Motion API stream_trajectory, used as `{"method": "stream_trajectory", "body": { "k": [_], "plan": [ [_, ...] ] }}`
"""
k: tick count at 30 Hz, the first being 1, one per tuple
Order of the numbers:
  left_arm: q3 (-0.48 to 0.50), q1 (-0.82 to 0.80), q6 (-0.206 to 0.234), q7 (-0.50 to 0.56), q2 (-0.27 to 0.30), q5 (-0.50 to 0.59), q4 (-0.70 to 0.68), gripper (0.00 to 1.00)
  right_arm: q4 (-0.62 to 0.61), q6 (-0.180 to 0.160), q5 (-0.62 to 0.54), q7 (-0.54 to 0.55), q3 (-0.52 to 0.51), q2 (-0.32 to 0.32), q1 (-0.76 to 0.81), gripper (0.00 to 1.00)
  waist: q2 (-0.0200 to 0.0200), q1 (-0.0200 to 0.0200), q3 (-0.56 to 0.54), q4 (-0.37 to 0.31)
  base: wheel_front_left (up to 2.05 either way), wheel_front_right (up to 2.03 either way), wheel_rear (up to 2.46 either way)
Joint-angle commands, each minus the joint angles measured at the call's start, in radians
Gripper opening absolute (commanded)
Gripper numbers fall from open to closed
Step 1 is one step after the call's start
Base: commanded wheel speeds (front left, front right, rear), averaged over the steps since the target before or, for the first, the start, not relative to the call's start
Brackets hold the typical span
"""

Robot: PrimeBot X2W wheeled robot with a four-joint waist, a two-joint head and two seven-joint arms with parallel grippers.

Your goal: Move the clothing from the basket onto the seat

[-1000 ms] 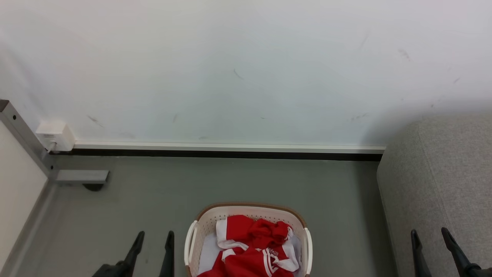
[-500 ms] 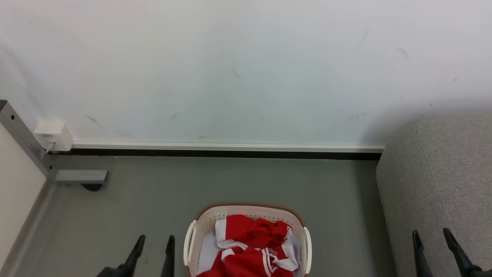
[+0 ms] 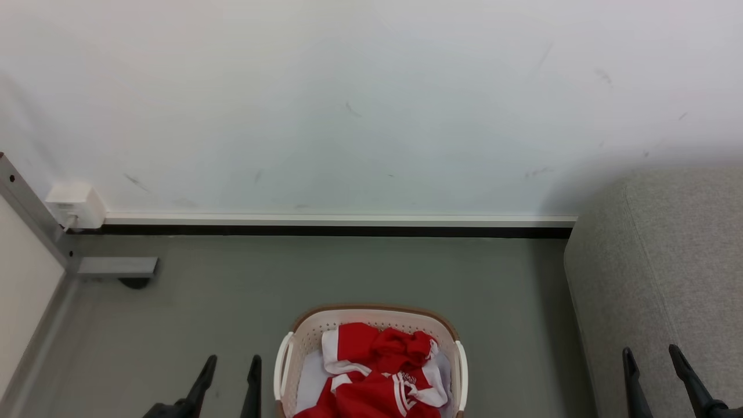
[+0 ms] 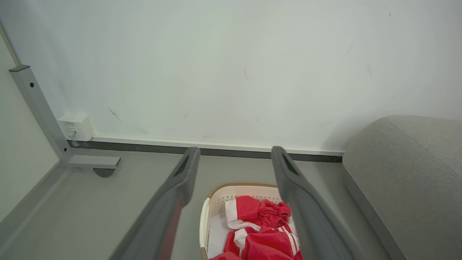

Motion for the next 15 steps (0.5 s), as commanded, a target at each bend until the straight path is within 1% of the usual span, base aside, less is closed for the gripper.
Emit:
{"method": "stream_trajectory", "body": {
  "k": [1, 5, 7, 11, 15],
  "plan": [
    [0.002, -0.004, -0.001, -0.001, 0.007, -0.002, 0.002, 1.0, -0.002, -0.002, 0.003, -0.004, -0.001, -0.001, 0.002, 1.0, 0.0, 0.0, 0.001, -0.002, 0.0, 0.0, 0.0],
    [-0.011, -0.02, 0.003, -0.001, 0.006, -0.036, 0.026, 1.0, -0.006, -0.002, 0.007, -0.003, 0.006, -0.004, -0.006, 1.0, 0.0, 0.0, 0.008, -0.017, 0.0, 0.0, 0.0],
    [-0.032, -0.039, 0.006, -0.001, 0.006, -0.064, 0.061, 1.0, -0.01, -0.002, 0.01, -0.003, 0.009, -0.005, -0.012, 1.0, 0.0, 0.0, 0.013, -0.026, 0.0, 0.0, 0.0],
    [-0.092, -0.113, -0.002, 0.003, 0.006, -0.114, 0.157, 1.0, -0.021, -0.002, 0.014, -0.003, 0.014, -0.011, -0.028, 1.0, 0.0, 0.0, 0.04, -0.044, 0.0, 0.0, 0.0],
    [-0.165, -0.216, -0.011, 0.082, 0.006, -0.183, 0.25, 1.0, -0.029, -0.002, 0.02, -0.003, 0.015, -0.014, -0.043, 1.0, 0.0, 0.0, 0.076, -0.061, 0.0, 0.0, 0.0]
  ]
}}
